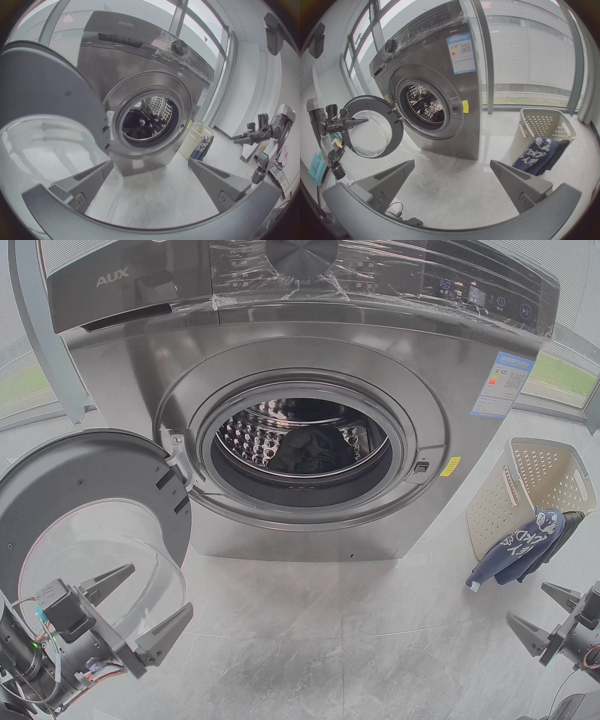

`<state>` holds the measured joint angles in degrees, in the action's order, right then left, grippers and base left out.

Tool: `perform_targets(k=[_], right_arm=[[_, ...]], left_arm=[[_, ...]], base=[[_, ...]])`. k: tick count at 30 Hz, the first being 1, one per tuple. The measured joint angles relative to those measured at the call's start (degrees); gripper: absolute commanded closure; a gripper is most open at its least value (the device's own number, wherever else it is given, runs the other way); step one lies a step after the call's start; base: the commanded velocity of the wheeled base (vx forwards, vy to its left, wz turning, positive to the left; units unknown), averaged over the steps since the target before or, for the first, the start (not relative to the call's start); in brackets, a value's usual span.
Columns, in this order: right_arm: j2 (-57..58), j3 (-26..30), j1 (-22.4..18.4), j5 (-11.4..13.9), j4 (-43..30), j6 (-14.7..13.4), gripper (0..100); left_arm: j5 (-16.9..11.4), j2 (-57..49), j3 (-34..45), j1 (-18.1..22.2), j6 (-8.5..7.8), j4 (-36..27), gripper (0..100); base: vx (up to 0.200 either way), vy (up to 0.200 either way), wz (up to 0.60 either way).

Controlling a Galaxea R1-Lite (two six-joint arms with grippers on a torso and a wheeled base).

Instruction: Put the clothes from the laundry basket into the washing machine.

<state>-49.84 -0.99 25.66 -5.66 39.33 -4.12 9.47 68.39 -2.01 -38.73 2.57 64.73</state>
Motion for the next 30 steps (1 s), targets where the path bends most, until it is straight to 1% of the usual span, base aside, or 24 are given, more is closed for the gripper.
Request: perform_targets(k=[4,6,8,9,12,14,18,21,24,26,28,29,30], right_arm=[[9.57,0.02,-4.34,0.40,-7.98,0.78,0],[13.54,0.02,-6.05,0.60,-10.97,1.01,0],[17.24,0.00,-7.58,0.82,-13.87,1.23,0],[19.10,0.00,-8.41,0.88,-15.30,1.34,0],[24.17,0.00,-10.62,1.06,-18.94,1.55,0],[26.83,0.00,-11.82,1.12,-20.80,1.61,0],[32.78,-0.02,-14.36,1.19,-26.58,1.67,0],[36.86,-0.02,-16.07,1.06,-31.12,1.45,0],[39.67,-0.02,-17.29,0.18,-33.54,0.89,0],[41.37,-0.02,-18.03,-1.65,-34.49,0.68,0],[42.37,-0.02,-18.83,-3.75,-34.97,0.76,0],[43.01,-0.02,-19.76,-4.50,-35.43,0.98,0],[43.47,-0.02,-20.71,-4.68,-35.66,1.17,0]], left_arm=[[-0.04,-8.47,0.76,1.79,-0.15,-11.17,0],[-0.28,-12.80,0.91,2.82,-0.15,-15.12,0],[-0.80,-17.26,0.94,4.14,-0.15,-18.70,0],[-1.35,-19.64,0.96,5.00,-0.11,-20.64,0],[-3.60,-26.88,1.02,7.78,-0.01,-26.83,0],[-4.96,-30.94,1.02,9.70,0.11,-30.53,0],[-7.73,-40.23,1.02,14.40,1.08,-39.75,0],[-9.09,-46.84,1.02,17.85,1.96,-47.90,0],[-9.91,-51.97,1.02,21.64,2.55,-53.60,0],[-10.37,-55.60,1.02,24.76,2.76,-57.10,0],[-10.56,-57.84,1.02,27.36,2.76,-58.47,0],[-10.67,-59.03,1.02,28.84,2.76,-58.94,0],[-10.75,-59.75,1.02,29.81,2.76,-59.23,0]], base=[[-0.200,0.000,0.00],[-0.200,0.000,0.00],[0.000,0.000,0.00],[0.000,0.000,0.00],[-0.200,0.000,0.00],[0.000,0.000,0.00],[0.000,0.000,0.00],[0.000,-0.200,0.00],[0.000,-0.200,0.00],[0.000,-0.200,0.00],[0.000,-0.200,0.00],[0.000,-0.200,0.00],[0.000,-0.200,0.00]])
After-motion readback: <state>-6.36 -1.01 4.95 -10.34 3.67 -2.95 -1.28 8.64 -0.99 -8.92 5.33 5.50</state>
